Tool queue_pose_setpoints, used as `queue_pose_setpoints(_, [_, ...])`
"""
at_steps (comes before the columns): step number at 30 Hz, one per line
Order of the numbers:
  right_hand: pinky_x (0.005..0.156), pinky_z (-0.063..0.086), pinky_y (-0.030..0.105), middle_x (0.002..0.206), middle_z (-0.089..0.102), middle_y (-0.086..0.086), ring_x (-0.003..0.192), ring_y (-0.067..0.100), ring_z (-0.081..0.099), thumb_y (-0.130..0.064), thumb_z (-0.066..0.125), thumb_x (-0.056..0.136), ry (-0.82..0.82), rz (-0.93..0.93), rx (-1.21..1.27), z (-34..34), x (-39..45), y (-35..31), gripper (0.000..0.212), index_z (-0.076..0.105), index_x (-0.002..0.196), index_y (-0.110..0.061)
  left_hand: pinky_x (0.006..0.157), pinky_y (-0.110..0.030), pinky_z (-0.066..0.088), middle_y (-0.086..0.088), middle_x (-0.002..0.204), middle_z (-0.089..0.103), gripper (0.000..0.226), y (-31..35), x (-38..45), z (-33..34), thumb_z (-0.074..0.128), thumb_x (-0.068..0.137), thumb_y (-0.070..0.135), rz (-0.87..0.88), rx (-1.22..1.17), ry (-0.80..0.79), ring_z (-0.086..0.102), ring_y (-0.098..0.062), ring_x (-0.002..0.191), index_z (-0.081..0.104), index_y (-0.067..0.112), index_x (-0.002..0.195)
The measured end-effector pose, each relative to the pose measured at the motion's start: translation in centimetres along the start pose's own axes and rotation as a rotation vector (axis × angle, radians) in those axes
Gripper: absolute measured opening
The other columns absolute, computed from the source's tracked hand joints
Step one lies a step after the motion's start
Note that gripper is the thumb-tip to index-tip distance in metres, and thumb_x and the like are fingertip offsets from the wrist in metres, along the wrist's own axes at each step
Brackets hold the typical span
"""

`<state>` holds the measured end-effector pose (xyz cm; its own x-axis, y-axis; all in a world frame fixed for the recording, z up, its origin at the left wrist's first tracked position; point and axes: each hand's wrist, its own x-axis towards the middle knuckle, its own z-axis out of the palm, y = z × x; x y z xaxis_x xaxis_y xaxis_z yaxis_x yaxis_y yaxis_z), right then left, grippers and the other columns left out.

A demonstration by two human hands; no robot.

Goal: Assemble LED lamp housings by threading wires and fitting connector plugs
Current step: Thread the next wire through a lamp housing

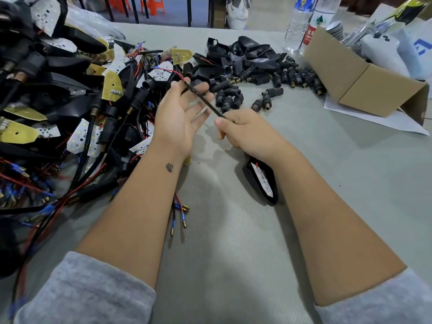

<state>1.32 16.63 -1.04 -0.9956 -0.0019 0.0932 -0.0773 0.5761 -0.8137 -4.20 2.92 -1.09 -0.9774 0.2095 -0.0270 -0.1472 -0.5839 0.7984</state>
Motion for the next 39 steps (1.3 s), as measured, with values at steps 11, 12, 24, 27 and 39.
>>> queue_pose_setpoints(11, [0.046,0.031,0.013,0.049,0.049,-0.004,0.043,0.003,0.038,-0.017,0.049,0.101,-0.095,-0.008,0.198,-0.9,-0.7,-0.2,0.024,0.059,0.082,-0.006,0.062,-0.024,0.048,0.005,0.06,0.056,0.033,-0.3,0.2,-0.3,0.028,0.107,0.032,0.073,-0.005,0.062,0.059,-0.011,0.059,0.049,0.021,0.085])
queue_pose_setpoints(12, [0.047,0.031,0.011,0.05,0.048,-0.003,0.044,0.003,0.039,-0.016,0.048,0.101,-0.108,-0.015,0.207,-1.1,-0.8,-0.1,0.024,0.058,0.081,-0.007,0.063,-0.024,0.049,0.005,0.06,0.056,0.033,-0.2,0.3,-0.3,0.028,0.108,0.031,0.082,-0.043,0.086,0.059,-0.012,0.058,0.048,0.02,0.084])
queue_pose_setpoints(24, [0.041,0.03,0.013,0.051,0.054,-0.003,0.045,0.005,0.043,-0.017,0.061,0.094,-0.184,0.02,0.189,-1.4,-0.7,0.4,0.019,0.067,0.078,-0.009,0.037,-0.017,0.02,0.009,0.047,0.026,0.033,-0.7,0.5,0.4,0.027,0.107,0.019,0.13,0.117,0.12,0.02,-0.005,0.04,0.043,0.015,0.079])
queue_pose_setpoints(27, [0.046,0.033,0.019,0.063,0.061,0.002,0.052,0.011,0.049,-0.02,0.055,0.096,-0.152,0.079,0.404,-1.6,-0.7,0.4,0.02,0.069,0.086,-0.01,0.037,-0.016,0.015,0.01,0.044,0.026,0.03,-1.0,0.5,0.5,0.028,0.104,0.014,0.124,0.347,0.103,0.018,-0.006,0.037,0.045,0.015,0.078])
queue_pose_setpoints(39, [0.077,0.048,0.025,0.093,0.057,-0.006,0.083,0.006,0.057,-0.013,0.051,0.089,0.462,0.194,0.074,-2.4,1.0,3.4,0.027,0.064,0.106,-0.03,0.053,-0.028,0.029,0.007,0.057,0.043,0.026,-2.3,0.3,0.5,0.035,0.102,0.023,0.164,0.874,-0.004,0.035,-0.013,0.051,0.051,0.028,0.082])
